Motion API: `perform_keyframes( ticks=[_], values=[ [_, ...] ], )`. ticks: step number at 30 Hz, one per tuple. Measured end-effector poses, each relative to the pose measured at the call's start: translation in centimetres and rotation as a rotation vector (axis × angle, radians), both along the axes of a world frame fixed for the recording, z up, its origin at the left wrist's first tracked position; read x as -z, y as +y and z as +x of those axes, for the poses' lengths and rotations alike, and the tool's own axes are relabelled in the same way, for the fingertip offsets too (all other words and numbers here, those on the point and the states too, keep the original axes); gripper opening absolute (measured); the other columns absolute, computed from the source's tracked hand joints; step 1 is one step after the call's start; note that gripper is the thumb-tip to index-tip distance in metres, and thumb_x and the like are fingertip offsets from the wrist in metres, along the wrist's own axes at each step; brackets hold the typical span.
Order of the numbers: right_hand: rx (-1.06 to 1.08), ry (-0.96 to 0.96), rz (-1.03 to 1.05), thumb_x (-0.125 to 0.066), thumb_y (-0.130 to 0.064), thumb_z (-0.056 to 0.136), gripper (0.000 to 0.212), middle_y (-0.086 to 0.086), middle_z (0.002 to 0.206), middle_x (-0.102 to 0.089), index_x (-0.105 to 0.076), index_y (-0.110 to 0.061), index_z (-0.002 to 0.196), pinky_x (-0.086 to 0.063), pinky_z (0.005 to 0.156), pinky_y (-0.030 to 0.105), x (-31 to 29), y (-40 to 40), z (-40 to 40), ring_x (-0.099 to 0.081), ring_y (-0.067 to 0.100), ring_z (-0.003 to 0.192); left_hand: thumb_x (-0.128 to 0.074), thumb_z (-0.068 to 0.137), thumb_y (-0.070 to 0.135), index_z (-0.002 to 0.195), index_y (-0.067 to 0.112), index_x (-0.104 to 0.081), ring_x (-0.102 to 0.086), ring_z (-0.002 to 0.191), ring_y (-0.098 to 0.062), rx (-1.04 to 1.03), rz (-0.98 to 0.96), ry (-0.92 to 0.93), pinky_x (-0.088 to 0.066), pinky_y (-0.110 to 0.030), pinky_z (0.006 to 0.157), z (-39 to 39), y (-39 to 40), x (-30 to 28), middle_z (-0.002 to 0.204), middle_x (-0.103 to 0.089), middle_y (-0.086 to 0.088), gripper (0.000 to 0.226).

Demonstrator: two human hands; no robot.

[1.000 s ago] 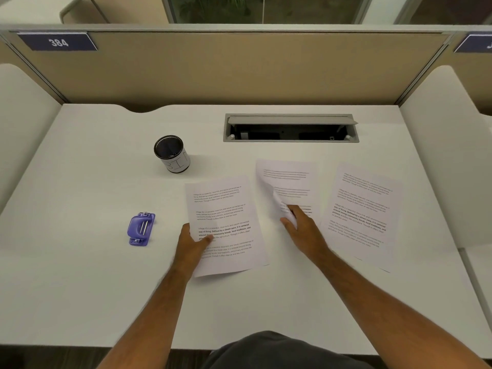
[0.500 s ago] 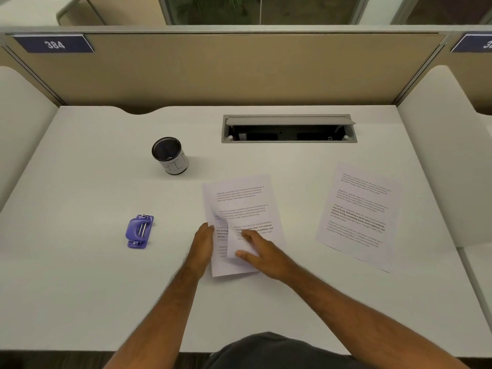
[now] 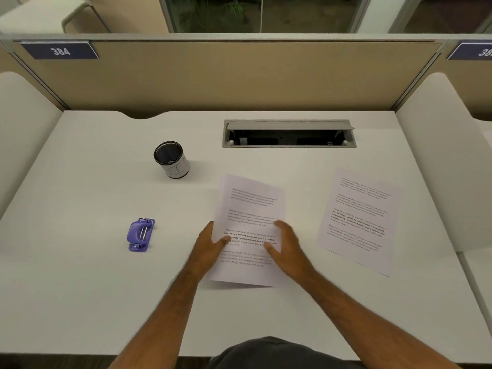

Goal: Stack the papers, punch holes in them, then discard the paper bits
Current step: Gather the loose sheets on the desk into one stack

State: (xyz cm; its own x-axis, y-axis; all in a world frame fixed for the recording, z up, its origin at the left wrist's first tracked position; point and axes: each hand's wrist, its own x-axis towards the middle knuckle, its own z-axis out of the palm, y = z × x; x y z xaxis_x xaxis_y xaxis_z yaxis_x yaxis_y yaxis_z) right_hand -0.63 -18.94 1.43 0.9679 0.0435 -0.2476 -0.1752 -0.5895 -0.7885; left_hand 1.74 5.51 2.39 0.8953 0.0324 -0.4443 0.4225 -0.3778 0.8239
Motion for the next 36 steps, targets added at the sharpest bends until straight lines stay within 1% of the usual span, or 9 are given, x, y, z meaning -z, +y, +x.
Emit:
perform_keyframes(
  ticks=[2,6,11,16,19,23,27,32,36],
  values=[
    [0.169,0.012,0.033,-0.076,-0.02,0.089,0.072,0.012,0.148,-0.041,-0.036,-0.006,0.147,-0.036,0.116,0.04,0.0,-1.3,0.8,-0.044,0.025,0.135,-0.07,0.095,0.03,0.137,0.024,-0.054,-0.067,0.115,-0.013,0.041,-0.012,-0.045,-0.057,-0.038,0.098,-0.1,0.3,-0.5,0.13,-0.067,0.007,0.046],
    [0.378,0.196,0.412,-0.085,-0.031,0.08,0.081,0.006,0.139,-0.056,-0.037,-0.016,0.144,-0.05,0.106,0.04,-1.3,-2.9,2.6,-0.058,0.02,0.124,-0.069,0.096,0.036,0.136,0.033,-0.052,-0.067,0.11,0.001,0.081,-0.053,-0.139,-0.057,-0.02,0.088,0.0,0.2,-2.5,0.126,-0.065,0.02,0.044],
    [0.34,0.149,0.705,-0.082,-0.028,0.084,0.051,0.007,0.12,-0.075,-0.06,-0.014,0.128,-0.056,0.096,0.054,-4.7,-3.8,4.2,-0.073,0.03,0.108,-0.067,0.098,0.033,0.128,0.038,-0.056,-0.07,0.106,-0.002,0.043,-0.178,-0.231,-0.061,-0.021,0.079,0.5,-1.1,-5.5,0.115,-0.071,0.023,0.033],
    [0.349,-0.146,0.614,-0.078,-0.025,0.088,0.027,-0.01,0.111,-0.077,-0.069,-0.034,0.113,-0.063,0.079,0.029,-9.7,-3.4,5.7,-0.076,0.014,0.098,-0.068,0.098,0.03,0.121,0.043,-0.059,-0.071,0.103,-0.004,-0.053,-0.209,-0.398,-0.061,-0.02,0.076,1.6,-2.4,-8.5,0.113,-0.07,0.025,0.028],
    [0.343,-0.284,0.501,-0.075,-0.03,0.09,0.03,-0.026,0.107,-0.074,-0.065,-0.054,0.106,-0.058,0.072,0.015,-11.8,-3.3,5.8,-0.074,0.003,0.096,-0.07,0.097,0.034,0.122,0.047,-0.057,-0.068,0.106,-0.001,-0.074,-0.182,-0.474,-0.059,-0.015,0.075,2.3,-2.7,-9.7,0.114,-0.068,0.027,0.031],
    [0.306,-0.343,0.302,-0.077,-0.035,0.089,0.035,-0.041,0.104,-0.066,-0.057,-0.045,0.116,-0.048,0.078,-0.001,-11.4,-3.4,4.9,-0.063,-0.019,0.097,-0.074,0.093,0.032,0.131,0.037,-0.055,-0.067,0.107,0.002,-0.09,-0.223,-0.442,-0.057,-0.013,0.079,2.9,-3.3,-10.0,0.116,-0.068,0.027,0.043],
    [0.274,-0.239,0.335,-0.071,-0.029,0.093,0.033,-0.023,0.11,-0.067,-0.053,-0.047,0.114,-0.057,0.073,0.011,-9.6,-3.1,4.2,-0.067,-0.006,0.101,-0.068,0.098,0.026,0.123,0.044,-0.056,-0.071,0.104,-0.003,-0.025,-0.227,-0.381,-0.062,-0.023,0.077,2.5,-4.2,-9.4,0.11,-0.07,0.027,0.033],
    [0.294,-0.212,0.339,-0.065,-0.034,0.097,0.026,-0.032,0.105,-0.067,-0.052,-0.051,0.111,-0.053,0.063,0.008,-9.2,-3.3,4.2,-0.067,-0.008,0.098,-0.068,0.097,0.027,0.124,0.046,-0.056,-0.071,0.102,-0.001,-0.047,-0.243,-0.368,-0.06,-0.018,0.07,2.3,-4.4,-9.5,0.112,-0.069,0.027,0.035],
    [0.347,-0.2,0.408,-0.068,-0.033,0.095,0.027,-0.029,0.106,-0.069,-0.054,-0.048,0.111,-0.056,0.065,0.012,-9.1,-4.1,4.6,-0.07,-0.003,0.095,-0.077,0.091,0.031,0.121,0.034,-0.06,-0.075,0.103,-0.013,-0.052,-0.308,-0.285,-0.063,-0.028,0.077,2.4,-3.9,-8.9,0.116,-0.075,0.014,0.035]
  ],
)
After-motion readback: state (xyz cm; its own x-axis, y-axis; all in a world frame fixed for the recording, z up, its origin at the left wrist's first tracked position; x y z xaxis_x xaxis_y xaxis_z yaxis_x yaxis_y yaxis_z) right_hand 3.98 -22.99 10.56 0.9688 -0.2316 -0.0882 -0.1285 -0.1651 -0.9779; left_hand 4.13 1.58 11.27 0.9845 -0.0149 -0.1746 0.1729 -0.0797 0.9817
